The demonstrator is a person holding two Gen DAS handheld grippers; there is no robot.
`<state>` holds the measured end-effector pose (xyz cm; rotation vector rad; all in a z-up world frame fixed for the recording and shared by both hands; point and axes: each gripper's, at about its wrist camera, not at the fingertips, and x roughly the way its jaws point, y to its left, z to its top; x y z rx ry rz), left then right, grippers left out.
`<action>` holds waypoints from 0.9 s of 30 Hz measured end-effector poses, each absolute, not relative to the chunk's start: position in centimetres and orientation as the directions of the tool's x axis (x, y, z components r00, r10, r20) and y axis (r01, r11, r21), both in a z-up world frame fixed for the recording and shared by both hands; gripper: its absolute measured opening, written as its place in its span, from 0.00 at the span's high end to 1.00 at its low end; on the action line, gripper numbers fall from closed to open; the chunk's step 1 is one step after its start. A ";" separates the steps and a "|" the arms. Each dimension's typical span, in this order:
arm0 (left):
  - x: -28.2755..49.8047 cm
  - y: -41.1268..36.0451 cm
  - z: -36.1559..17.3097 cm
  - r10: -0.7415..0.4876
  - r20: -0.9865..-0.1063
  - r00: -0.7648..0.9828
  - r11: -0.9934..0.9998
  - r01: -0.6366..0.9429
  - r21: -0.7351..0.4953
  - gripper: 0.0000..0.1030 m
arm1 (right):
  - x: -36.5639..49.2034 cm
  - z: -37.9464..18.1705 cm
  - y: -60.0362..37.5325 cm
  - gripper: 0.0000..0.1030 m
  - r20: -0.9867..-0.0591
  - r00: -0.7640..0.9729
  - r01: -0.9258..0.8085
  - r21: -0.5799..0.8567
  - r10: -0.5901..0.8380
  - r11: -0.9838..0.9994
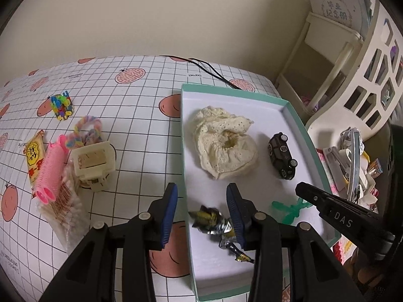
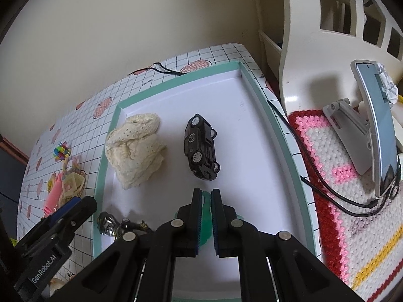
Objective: Organize objects
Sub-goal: 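Lower both toys into the tray and open both grippers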
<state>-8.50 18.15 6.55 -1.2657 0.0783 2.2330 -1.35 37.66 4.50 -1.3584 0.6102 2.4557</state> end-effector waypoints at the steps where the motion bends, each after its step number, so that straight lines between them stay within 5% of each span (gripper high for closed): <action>1: -8.7 18.0 6.6 0.443 -0.804 -0.397 -0.841 -0.494 -0.220 0.60 | -1.3 4.5 37.7 0.92 -0.850 -0.526 -0.426 0.232 0.031 -0.875; 4: -9.0 17.6 6.8 0.439 -0.801 -0.406 -0.847 -0.484 -0.219 0.53 | -1.4 4.6 37.8 0.89 -0.848 -0.530 -0.428 0.235 0.032 -0.873; 8: -9.3 17.1 7.0 0.432 -0.797 -0.422 -0.856 -0.470 -0.215 0.47 | -1.4 4.6 37.8 0.71 -0.845 -0.533 -0.432 0.238 0.033 -0.870; 15: -9.6 16.8 6.7 0.407 -0.803 -0.435 -0.871 -0.451 -0.197 0.37 | -1.5 4.6 37.5 0.71 -0.846 -0.532 -0.424 0.233 0.033 -0.875; 22: -10.2 16.1 6.6 0.350 -0.811 -0.468 -0.899 -0.411 -0.151 0.31 | -1.4 4.6 37.6 0.40 -0.840 -0.542 -0.426 0.244 0.030 -0.871; 27: -10.2 15.5 6.4 0.320 -0.811 -0.490 -0.913 -0.388 -0.126 0.18 | -1.5 4.6 37.5 0.30 -0.842 -0.538 -0.426 0.238 0.033 -0.873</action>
